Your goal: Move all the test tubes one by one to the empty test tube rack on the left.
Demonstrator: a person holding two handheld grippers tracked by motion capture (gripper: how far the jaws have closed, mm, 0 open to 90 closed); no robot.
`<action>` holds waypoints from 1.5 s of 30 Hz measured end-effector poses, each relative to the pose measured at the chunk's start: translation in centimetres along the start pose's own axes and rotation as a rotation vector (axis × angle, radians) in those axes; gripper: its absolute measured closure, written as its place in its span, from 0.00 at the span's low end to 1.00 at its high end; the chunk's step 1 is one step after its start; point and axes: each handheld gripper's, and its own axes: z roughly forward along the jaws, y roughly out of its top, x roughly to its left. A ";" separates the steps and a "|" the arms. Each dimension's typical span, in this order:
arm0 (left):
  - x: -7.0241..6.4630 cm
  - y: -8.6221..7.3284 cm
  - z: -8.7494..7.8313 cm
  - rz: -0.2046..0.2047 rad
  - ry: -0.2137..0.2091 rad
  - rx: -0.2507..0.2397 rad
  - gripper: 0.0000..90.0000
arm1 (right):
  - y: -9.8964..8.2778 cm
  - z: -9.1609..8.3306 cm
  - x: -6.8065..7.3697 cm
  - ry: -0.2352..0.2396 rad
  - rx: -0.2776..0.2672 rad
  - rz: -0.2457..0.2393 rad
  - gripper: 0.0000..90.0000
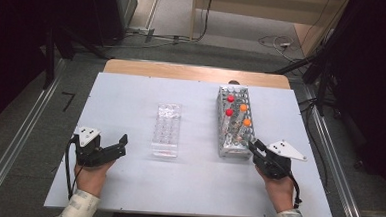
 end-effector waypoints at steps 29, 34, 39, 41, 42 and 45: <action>-0.8 0.3 -0.7 0.014 -0.030 -0.033 0.08 | 3.4 -4.6 0.4 0.018 -0.146 0.030 0.81; -1.3 0.5 -1.0 0.022 -0.039 -0.042 0.08 | 3.7 -5.5 1.1 0.047 -0.161 0.018 0.81; -1.5 0.7 -1.4 -0.004 -0.045 -0.050 0.08 | 3.2 -5.7 2.4 0.111 -0.121 0.001 0.81; -1.7 0.8 -1.4 -0.013 -0.063 -0.043 0.08 | 2.9 -5.4 3.1 0.134 -0.102 -0.011 0.81; -1.8 0.8 -1.4 -0.015 -0.072 -0.037 0.08 | 2.7 -5.3 3.4 0.145 -0.094 -0.019 0.81; -2.4 0.7 -1.4 0.004 -0.091 -0.032 0.08 | 2.5 -4.9 4.5 0.176 -0.078 -0.035 0.81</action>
